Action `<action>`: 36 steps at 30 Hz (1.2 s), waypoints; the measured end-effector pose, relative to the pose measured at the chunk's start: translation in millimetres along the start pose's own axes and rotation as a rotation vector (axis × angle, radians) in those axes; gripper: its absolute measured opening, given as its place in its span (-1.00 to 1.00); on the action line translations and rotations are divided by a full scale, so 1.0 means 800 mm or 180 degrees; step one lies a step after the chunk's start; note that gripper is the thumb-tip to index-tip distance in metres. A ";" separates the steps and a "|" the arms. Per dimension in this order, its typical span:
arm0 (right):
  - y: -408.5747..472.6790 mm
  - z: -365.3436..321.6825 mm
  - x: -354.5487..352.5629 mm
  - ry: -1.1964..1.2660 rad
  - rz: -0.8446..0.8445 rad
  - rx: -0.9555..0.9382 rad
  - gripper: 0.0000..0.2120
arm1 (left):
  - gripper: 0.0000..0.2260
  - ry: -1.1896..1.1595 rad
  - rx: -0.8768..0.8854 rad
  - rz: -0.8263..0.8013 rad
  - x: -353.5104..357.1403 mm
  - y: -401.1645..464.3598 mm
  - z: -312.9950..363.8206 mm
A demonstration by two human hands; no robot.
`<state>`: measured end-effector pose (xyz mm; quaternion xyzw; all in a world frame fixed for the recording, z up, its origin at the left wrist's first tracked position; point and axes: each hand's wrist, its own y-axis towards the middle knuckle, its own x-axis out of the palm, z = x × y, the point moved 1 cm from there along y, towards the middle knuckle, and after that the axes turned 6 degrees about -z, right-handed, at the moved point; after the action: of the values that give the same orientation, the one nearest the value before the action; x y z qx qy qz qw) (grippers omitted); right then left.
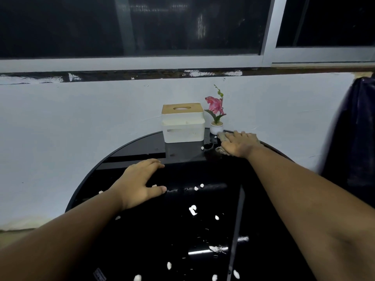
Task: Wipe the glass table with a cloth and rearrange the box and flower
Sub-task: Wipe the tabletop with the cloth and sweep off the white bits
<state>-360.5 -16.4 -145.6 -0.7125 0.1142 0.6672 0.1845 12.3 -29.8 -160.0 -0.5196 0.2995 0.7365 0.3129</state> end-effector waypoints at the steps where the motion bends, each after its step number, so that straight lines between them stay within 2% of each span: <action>1: 0.000 -0.002 0.001 -0.0059 0.0020 -0.0039 -0.27 | -0.23 -0.0004 0.0003 -0.0002 0.000 0.000 0.001; 5: -0.018 -0.021 0.006 -0.0190 0.0012 -0.0292 -0.27 | -0.22 -0.0006 -0.0070 -0.0042 -0.002 -0.002 0.005; 10: -0.090 -0.068 0.009 -0.0441 -0.0067 -0.1079 -0.25 | -0.22 0.0007 -0.0204 -0.0139 -0.006 -0.007 0.010; 14: -0.158 -0.089 0.030 -0.0212 -0.0193 -0.1780 -0.43 | -0.18 -0.0162 -0.0323 -0.0209 -0.009 -0.011 0.014; 17: -0.178 -0.069 0.030 -0.0001 -0.0209 -0.1779 -0.47 | -0.19 -0.0424 -0.0363 -0.0202 -0.015 -0.015 0.016; 19: -0.169 -0.043 0.023 0.0004 -0.0203 -0.1547 -0.48 | -0.28 -0.0488 -0.0373 -0.0203 -0.022 -0.017 0.018; 21: -0.145 -0.016 0.018 -0.0043 -0.0169 -0.1187 -0.49 | -0.31 -0.0380 -0.0388 -0.0239 -0.027 -0.020 0.017; 23: -0.115 -0.005 0.015 -0.0135 -0.0139 -0.0901 -0.49 | -0.23 -0.0237 -0.0410 -0.0308 -0.027 -0.027 0.017; 26: -0.081 -0.027 0.012 -0.0254 -0.0180 -0.0702 -0.45 | -0.27 -0.0062 -0.0359 -0.0263 -0.012 -0.036 0.018; 31: -0.085 -0.123 0.006 -0.0431 -0.0256 -0.1273 -0.43 | -0.10 -0.0062 -0.0386 -0.0152 -0.007 -0.035 0.015; 36: -0.128 -0.180 0.024 -0.0114 -0.0492 -0.1906 -0.40 | -0.17 -0.0378 -0.0525 -0.0141 -0.009 -0.038 0.014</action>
<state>-186.0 18.3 -147.5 -0.7299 -0.1453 0.6677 0.0185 31.1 -3.2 -153.1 -0.5056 0.2072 0.7810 0.3025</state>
